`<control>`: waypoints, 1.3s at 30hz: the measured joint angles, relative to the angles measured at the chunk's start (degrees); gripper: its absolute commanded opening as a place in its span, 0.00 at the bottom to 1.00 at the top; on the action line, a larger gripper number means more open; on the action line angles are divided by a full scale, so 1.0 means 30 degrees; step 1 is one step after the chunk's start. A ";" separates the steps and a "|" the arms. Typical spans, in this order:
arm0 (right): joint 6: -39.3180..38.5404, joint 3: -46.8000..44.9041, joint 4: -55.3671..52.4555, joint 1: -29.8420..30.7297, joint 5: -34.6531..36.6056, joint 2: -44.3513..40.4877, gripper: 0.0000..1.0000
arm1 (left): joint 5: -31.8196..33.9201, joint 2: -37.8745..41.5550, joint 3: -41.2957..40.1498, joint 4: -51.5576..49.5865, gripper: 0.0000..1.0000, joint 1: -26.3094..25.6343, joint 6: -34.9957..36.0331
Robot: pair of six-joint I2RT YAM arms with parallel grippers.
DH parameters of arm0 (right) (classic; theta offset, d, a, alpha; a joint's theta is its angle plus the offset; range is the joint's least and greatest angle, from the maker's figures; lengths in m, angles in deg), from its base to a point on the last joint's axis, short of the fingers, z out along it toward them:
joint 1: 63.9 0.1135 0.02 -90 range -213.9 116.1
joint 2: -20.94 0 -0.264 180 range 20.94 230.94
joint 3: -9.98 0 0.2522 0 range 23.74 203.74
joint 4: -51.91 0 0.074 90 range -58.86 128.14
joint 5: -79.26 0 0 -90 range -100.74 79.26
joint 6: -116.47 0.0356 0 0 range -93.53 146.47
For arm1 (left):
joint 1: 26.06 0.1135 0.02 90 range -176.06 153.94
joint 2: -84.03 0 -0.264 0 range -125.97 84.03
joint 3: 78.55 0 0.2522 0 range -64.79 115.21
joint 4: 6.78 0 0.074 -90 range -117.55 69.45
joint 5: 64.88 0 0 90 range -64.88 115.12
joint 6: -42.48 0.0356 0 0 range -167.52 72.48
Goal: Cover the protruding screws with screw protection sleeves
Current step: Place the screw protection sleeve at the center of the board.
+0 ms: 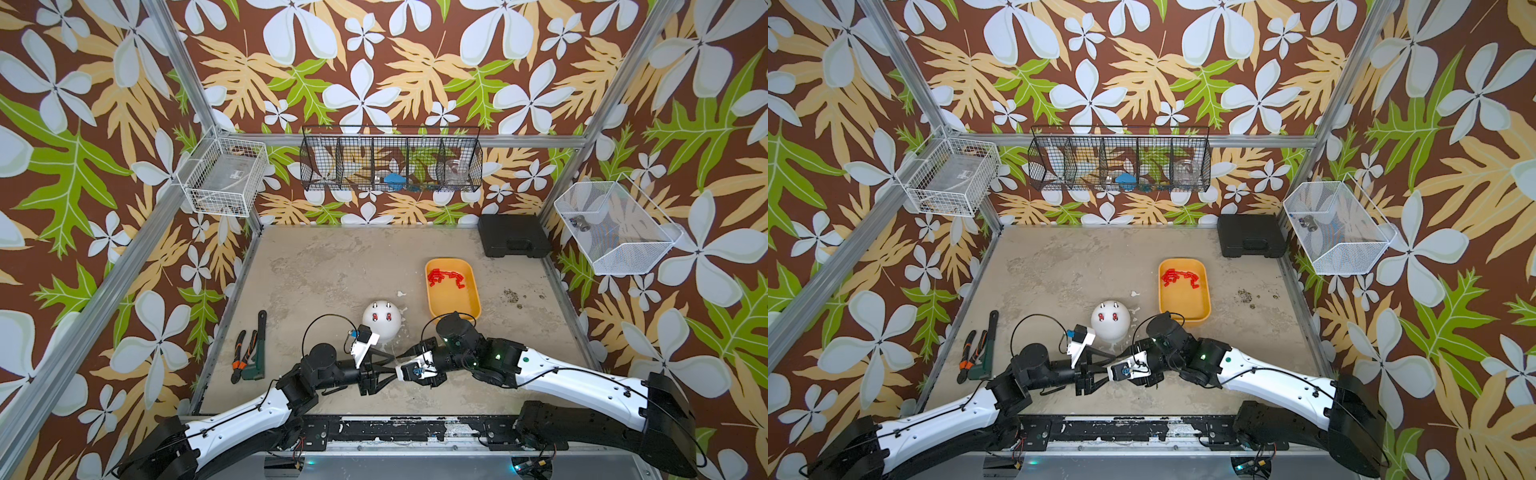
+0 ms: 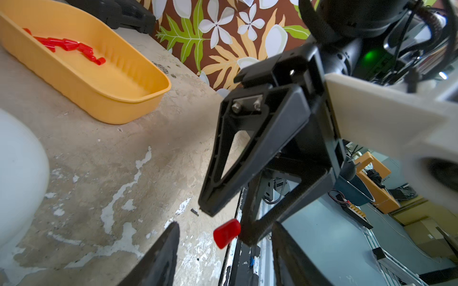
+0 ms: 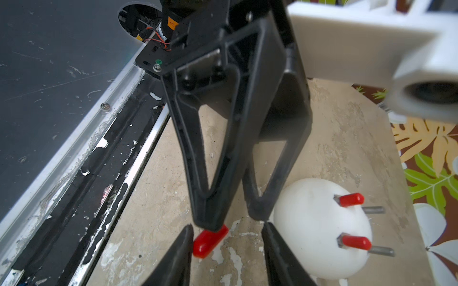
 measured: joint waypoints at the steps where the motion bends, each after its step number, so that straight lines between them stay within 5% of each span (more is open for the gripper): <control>1: 0.0459 -0.0430 0.0262 0.0000 0.0102 0.0044 0.43 | 0.0408 0.0291 -0.0066 -0.0226 0.59 0.0000 0.0029; 5: 0.2776 -0.2244 0.1464 0.0000 0.0233 0.0117 0.39 | 0.1588 0.1479 -0.0663 -0.0867 0.60 0.0000 0.0189; 11: 0.5260 -0.2521 0.2033 -0.0015 0.1282 0.1916 0.07 | 0.2331 0.0743 -0.0685 -0.1479 0.60 0.0000 0.0670; 21: 0.6579 -0.0160 0.2025 -0.0641 0.3912 0.6156 0.01 | 0.2477 -0.0962 -0.0474 -0.1428 0.59 0.0000 0.0903; 25: 0.7074 0.0539 0.1603 -0.1078 0.4692 0.5661 0.03 | 0.2572 -0.0583 -0.0168 -0.1829 0.57 0.0000 0.1107; 28: 0.8043 -0.0619 0.2477 -0.1137 0.5486 0.2790 0.04 | 0.3133 -0.0466 0.0379 -0.2419 0.56 0.0000 0.1137; 30: 0.9063 -0.2499 0.4641 -0.1209 0.6579 0.0321 0.20 | 0.3585 -0.0481 0.0525 -0.2674 0.56 -0.0299 0.0627; 36: 1.3107 -0.9828 1.2393 -0.1333 1.1570 -0.4998 0.25 | 0.6936 -0.1574 0.1086 -0.3993 0.56 -0.4080 0.1093; 39: 1.4149 -1.1191 1.4666 -0.1399 1.2881 -0.6025 0.29 | 0.9209 -0.2623 0.0838 -0.3883 0.58 -0.5311 0.1610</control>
